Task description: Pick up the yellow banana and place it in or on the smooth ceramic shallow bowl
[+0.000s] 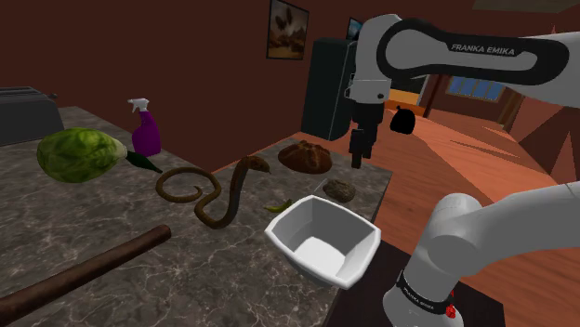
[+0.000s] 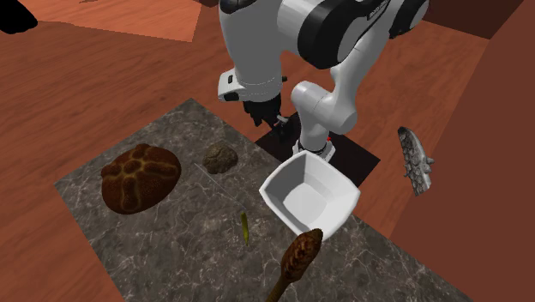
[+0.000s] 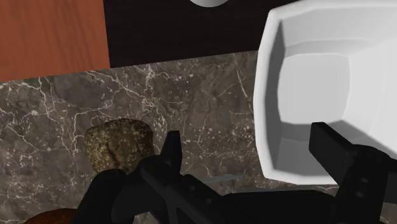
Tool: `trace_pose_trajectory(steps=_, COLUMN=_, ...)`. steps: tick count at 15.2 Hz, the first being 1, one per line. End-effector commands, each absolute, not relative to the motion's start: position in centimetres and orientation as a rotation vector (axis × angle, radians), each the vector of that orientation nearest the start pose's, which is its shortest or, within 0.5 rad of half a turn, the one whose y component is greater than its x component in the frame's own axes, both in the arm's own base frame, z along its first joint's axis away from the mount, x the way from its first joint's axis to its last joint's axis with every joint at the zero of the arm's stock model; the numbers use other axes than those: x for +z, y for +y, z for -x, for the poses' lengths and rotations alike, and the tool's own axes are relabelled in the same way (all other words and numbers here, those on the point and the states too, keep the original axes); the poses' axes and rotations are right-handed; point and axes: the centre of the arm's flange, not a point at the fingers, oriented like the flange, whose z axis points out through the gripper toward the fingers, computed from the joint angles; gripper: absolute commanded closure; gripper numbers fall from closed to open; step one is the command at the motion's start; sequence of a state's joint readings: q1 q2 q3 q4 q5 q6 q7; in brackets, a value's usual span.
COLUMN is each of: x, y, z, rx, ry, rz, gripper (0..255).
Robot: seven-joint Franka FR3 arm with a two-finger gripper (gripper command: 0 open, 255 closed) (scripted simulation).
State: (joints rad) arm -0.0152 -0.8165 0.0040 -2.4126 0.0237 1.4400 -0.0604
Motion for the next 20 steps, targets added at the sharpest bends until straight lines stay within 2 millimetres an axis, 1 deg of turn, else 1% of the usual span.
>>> trace_pose_trajectory(steps=1, x=56.3, y=0.0, z=-28.2, rx=0.242, ry=-0.076, rz=3.105, gripper=0)
trace_pose_trajectory(steps=5, x=52.9, y=0.4, z=-32.1, rx=0.217, ry=-0.342, rz=3.091, gripper=0)
trace_pose_trajectory(steps=10, x=48.8, y=2.0, z=-36.7, rx=0.185, ry=-0.672, rz=3.042, gripper=0)
trace_pose_trajectory(steps=15, x=44.8, y=4.5, z=-41.0, rx=0.150, ry=-0.994, rz=2.959, gripper=0)
trace_pose_trajectory(steps=20, x=41.0, y=7.9, z=-44.7, rx=0.114, ry=-1.306, rz=2.841, gripper=0)
